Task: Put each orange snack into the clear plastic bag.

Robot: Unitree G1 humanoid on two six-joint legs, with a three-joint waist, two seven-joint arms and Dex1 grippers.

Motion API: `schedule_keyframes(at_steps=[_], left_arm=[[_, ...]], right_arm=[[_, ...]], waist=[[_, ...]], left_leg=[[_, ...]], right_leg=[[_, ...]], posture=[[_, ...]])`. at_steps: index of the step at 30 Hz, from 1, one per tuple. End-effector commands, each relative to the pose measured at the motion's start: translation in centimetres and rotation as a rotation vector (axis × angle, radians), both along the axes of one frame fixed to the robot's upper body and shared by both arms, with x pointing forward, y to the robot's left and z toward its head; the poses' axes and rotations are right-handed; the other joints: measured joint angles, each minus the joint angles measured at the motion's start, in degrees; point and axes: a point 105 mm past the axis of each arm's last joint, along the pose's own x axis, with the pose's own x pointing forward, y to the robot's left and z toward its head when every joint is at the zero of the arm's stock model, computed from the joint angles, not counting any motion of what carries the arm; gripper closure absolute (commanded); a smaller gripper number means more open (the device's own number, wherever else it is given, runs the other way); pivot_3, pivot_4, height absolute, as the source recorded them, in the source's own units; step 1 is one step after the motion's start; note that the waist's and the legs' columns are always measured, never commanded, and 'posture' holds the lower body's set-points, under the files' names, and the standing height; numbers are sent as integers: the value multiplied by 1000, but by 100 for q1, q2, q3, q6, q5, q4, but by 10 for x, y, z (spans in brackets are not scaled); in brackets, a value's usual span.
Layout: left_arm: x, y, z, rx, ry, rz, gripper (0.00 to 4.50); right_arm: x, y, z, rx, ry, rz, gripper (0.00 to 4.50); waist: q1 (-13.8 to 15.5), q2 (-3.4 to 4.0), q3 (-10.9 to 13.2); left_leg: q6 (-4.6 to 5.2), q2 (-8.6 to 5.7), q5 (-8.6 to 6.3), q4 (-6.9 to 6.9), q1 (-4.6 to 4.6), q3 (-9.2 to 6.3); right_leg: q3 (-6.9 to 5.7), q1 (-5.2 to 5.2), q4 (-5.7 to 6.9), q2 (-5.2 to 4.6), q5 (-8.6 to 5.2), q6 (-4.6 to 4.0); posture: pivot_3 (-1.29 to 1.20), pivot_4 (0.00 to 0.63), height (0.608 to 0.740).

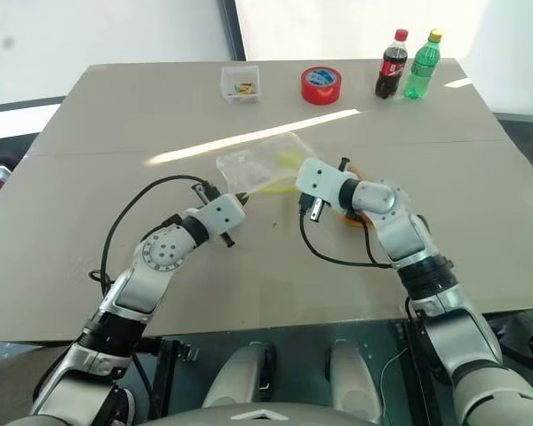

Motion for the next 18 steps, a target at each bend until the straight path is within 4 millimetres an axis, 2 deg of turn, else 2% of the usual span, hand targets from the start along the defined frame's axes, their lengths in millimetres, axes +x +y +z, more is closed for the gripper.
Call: schedule_keyframes(at_steps=[1,12,15,16,18], left_arm=[[1,-5,12,-28,-39,-11,4500],[-15,-20,8,-60,-11,-79,4500],[-18,-21,7,-70,-1,-90,4500],[-18,-22,7,-71,-1,-89,4500],[-17,-21,7,-69,-2,-87,4500]], right_arm=[[8,4,9,27,-43,-11,4326],[31,5,0,2,-72,-73,4326],[33,19,-12,-80,-123,-29,4326],[35,25,-13,-107,-159,-9,3786],[36,34,-13,-136,-219,22,3123]], waist=[[-2,0,0],[-13,0,0],[-29,0,0],[-28,0,0],[-36,0,1]], left_leg=[[0,0,0,2,0,1],[0,1,0,25,1,0],[0,1,0,27,3,0],[0,2,0,27,6,1],[0,3,0,26,6,0]], right_leg=[[0,0,4,0,0,0],[1,0,29,2,0,0],[5,0,31,2,0,0],[8,0,31,4,0,0],[8,0,32,5,0,0]], posture=[[0,150,740],[0,150,740],[0,150,740],[0,150,740],[0,150,740]])
